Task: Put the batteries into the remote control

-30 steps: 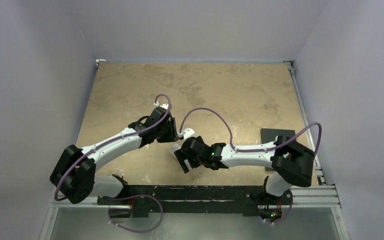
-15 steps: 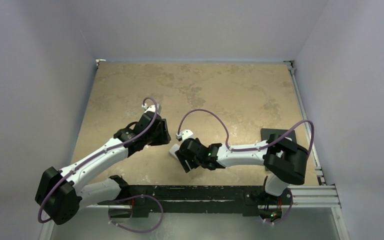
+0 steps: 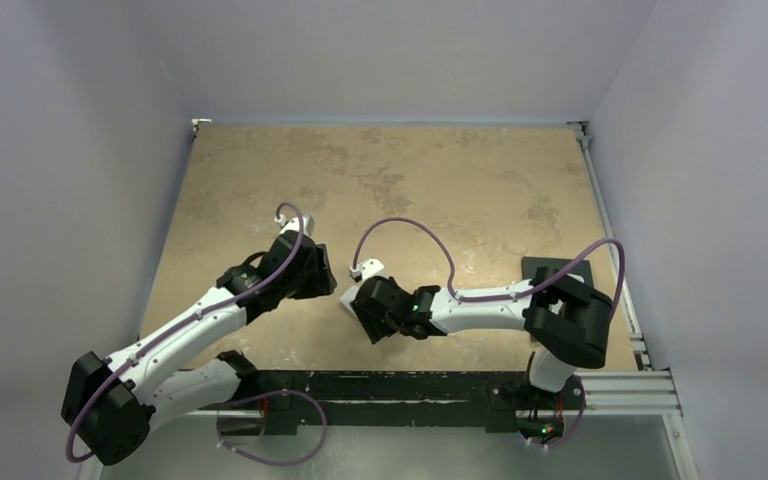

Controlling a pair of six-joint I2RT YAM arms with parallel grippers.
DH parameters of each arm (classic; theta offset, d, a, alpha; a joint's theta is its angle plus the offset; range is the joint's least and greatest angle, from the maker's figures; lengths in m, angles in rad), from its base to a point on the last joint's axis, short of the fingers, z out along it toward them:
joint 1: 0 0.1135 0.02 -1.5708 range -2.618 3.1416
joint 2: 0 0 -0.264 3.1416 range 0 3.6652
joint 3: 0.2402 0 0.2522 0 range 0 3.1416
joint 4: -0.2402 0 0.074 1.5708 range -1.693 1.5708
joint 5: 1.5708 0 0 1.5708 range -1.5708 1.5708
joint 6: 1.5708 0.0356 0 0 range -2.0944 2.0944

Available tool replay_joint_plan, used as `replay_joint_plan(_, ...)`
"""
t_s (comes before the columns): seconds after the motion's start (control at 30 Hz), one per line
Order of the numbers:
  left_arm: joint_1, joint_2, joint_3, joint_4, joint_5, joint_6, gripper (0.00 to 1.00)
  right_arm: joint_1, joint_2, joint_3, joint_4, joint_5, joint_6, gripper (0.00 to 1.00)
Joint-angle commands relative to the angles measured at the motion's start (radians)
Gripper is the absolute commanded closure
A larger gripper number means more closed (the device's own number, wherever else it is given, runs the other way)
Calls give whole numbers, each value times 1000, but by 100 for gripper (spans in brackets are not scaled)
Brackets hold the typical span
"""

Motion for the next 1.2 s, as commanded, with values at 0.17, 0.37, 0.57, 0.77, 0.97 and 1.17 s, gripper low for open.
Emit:
replay_joint_plan(0.17,-1,-38,-35,42,78,-14,42,-1,-138,-28,-19,-22,41,97)
replay_joint_plan(0.37,-1,-62,-69,117,154,-22,30,-9,-241,-69,-15,-68,66,100)
replay_joint_plan(0.57,27,-56,-98,226,306,-41,25,-94,-388,-135,14,-196,95,100)
replay_joint_plan(0.77,95,-47,-111,337,460,-61,24,-182,-495,-187,43,-315,113,100)
replay_joint_plan(0.97,141,-43,-151,504,638,-132,24,-252,-551,-237,114,-434,140,100)
replay_joint_plan(1.17,171,-98,-201,642,736,-185,24,-323,-618,-300,266,-591,224,100)
